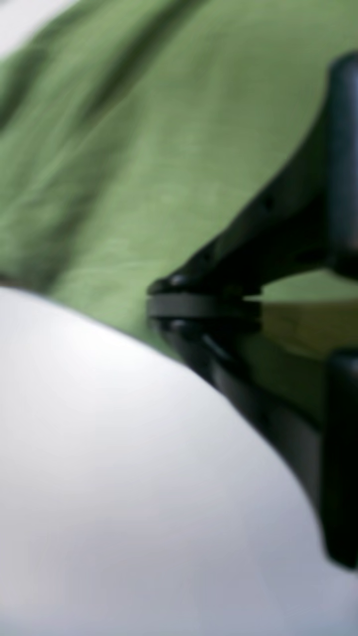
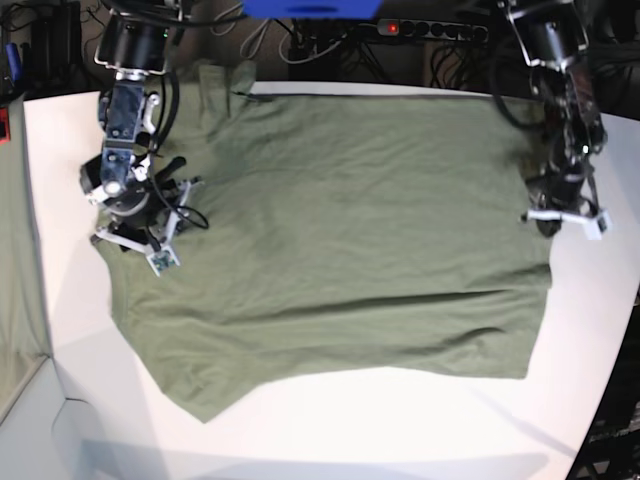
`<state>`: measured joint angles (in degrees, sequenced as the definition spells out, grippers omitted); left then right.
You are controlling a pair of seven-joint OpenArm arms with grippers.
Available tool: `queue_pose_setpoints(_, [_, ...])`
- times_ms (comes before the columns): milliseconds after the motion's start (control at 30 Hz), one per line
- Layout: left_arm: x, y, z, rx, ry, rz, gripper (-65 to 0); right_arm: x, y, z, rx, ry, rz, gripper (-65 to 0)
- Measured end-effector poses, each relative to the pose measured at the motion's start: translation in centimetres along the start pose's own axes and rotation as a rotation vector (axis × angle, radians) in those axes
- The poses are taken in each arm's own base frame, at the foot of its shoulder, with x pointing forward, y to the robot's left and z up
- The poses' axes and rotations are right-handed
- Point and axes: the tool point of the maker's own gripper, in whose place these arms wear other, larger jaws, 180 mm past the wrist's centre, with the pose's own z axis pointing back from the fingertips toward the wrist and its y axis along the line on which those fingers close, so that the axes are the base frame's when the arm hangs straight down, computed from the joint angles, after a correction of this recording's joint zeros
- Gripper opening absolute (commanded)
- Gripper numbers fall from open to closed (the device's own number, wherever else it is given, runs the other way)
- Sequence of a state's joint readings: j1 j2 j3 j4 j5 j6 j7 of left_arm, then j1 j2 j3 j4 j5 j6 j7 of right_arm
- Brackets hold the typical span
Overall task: Layout the t-shirt on the table in an organized manner, then fold the t-shirt properly
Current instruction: 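Smooth the shirt flat with both grippers pressing and sliding outward, then move both grippers to the shirt's collar-side corners and grasp them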
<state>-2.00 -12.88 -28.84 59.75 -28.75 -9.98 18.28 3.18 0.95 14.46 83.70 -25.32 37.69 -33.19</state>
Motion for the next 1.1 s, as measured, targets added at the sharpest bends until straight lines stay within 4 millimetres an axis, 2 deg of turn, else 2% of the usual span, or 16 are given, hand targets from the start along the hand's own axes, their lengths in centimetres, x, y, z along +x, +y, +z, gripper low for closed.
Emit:
queue_pose_setpoints(200, [1.2,-0.2,-2.4,-0.01,-0.004,0.052,-65.0,0.1,0.0,0.0,-0.001,-0.003,0.003,-39.0])
queue_pose_setpoints(333, [2.2,-0.3,-3.2,-0.007,-0.089,0.012,-65.0,0.1,-0.4,0.6,-0.022,0.013,0.017,-39.0])
queue_pose_setpoints(467, [2.9,-0.6,-4.1,-0.011,-0.103,-0.109,-65.0,-0.8,-0.9,2.4,-0.067,0.028,0.042,-39.0])
queue_pose_setpoints(533, [3.2,-1.0,-4.4,-0.011,-0.095,-0.137,-65.0,-0.2,-1.0,3.4,-0.09,0.004,0.046,-39.0])
queue_pose_setpoints(633, [3.6,-1.3,-4.4,-0.012,-0.1,-0.135,-65.0,0.9,-0.2,4.9,-0.101,-0.049,0.038,-39.0])
queue_pose_setpoints(700, [4.0,-1.9,-4.2,-0.018,-0.099,-0.149,-65.0,0.5,0.4,5.8,-0.099,-0.061,0.042,-39.0])
queue_pose_setpoints(800, [4.5,-3.0,-3.6,-0.037,-0.098,-0.175,-65.0,-1.7,1.9,6.7,-0.087,0.001,0.032,-39.0])
queue_pose_setpoints(900, [5.4,-4.9,-2.2,-0.094,-0.152,-0.201,-65.0,-2.3,3.3,7.2,-0.061,-0.001,0.023,-39.0])
queue_pose_setpoints(967, [6.2,-6.1,-0.6,-0.134,-0.196,-0.232,-65.0,-2.7,3.4,7.4,-0.062,0.003,0.025,-39.0])
queue_pose_setpoints(1100, [6.4,-6.8,3.1,-0.174,-0.25,-0.279,-64.9,-3.7,3.9,7.6,-0.051,0.025,0.023,-38.3])
